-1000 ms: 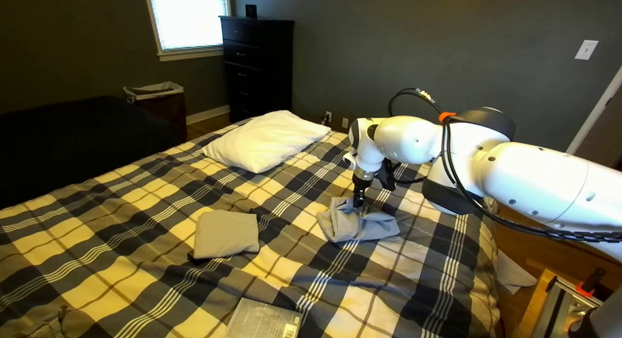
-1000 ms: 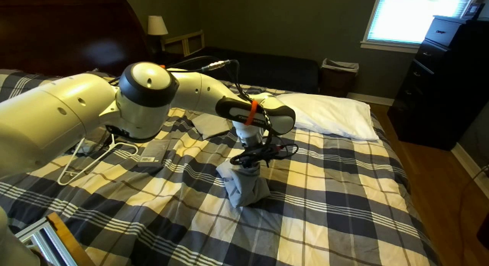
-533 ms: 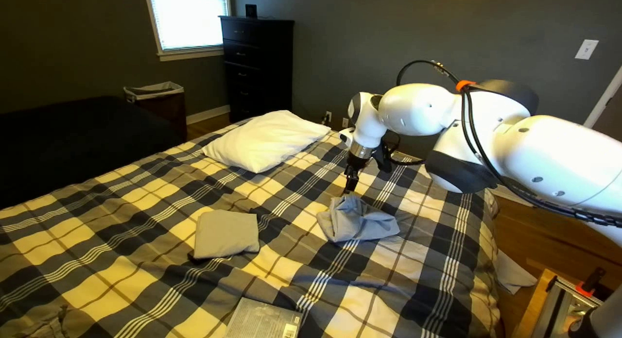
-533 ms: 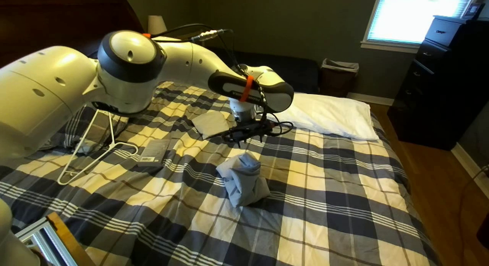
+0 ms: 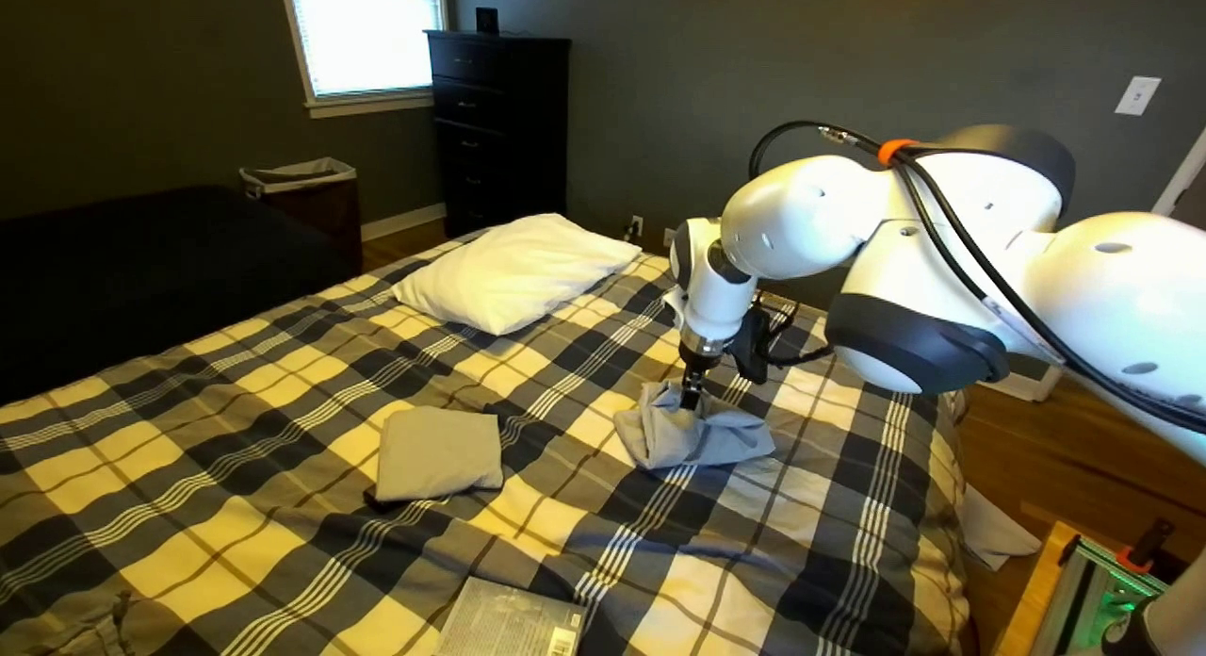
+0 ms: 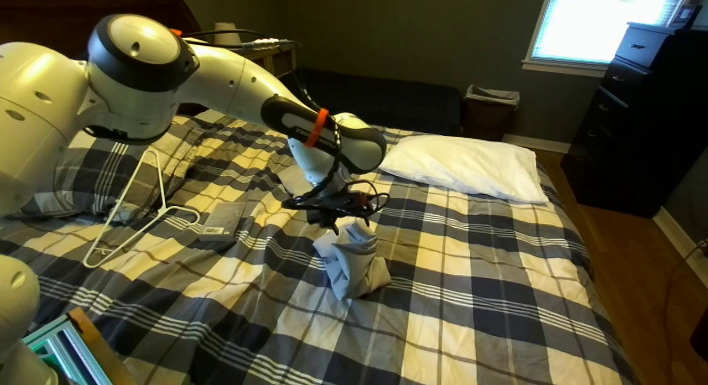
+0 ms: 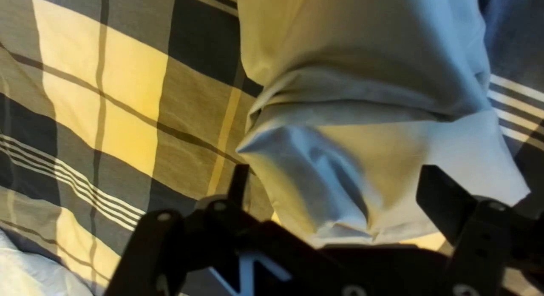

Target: Fold the closest pillowcase in half

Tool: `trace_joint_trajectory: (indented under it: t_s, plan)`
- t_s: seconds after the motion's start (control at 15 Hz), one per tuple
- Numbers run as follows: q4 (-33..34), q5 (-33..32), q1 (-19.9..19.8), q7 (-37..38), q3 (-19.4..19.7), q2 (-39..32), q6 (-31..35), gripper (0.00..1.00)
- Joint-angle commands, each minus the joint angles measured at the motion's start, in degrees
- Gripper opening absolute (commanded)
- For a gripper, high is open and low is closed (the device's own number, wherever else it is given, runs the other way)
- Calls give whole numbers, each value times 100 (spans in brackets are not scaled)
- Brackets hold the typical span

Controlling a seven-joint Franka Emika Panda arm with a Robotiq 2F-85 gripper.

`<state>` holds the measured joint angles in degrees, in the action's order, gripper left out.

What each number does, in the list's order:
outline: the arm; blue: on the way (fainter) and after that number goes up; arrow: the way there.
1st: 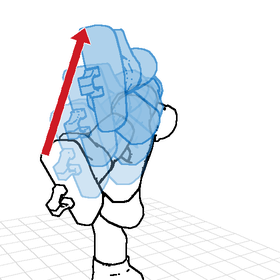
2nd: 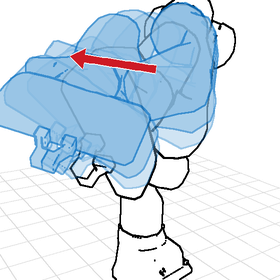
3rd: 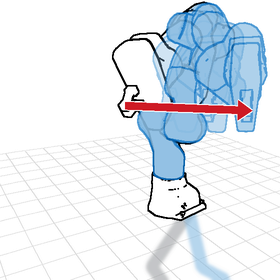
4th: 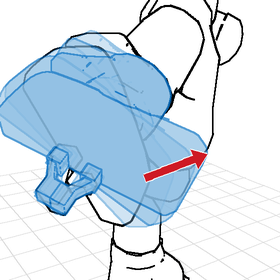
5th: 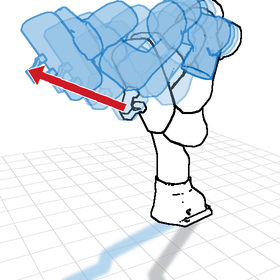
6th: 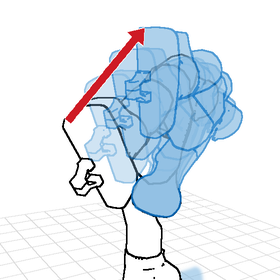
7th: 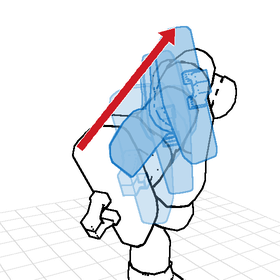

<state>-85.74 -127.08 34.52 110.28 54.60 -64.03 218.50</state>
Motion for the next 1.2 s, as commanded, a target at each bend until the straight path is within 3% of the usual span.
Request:
trace_joint_trajectory:
  t_s: [0.0,0.2,0.33,0.47,0.67,0.87,1.13]
  plan:
    - [-318,-55,187,169,-29,80,-312,100]
    - [-417,0,322,267,-6,29,-401,100]
    - [-386,-63,559,824,369,-395,-268,100]
    - [-362,-122,632,1086,502,-660,-78,100]
    - [-340,-104,504,882,249,-654,2,100]
    - [-517,2,546,557,-1,-371,-410,100]
    - [-660,-180,875,752,212,-459,-284,100]
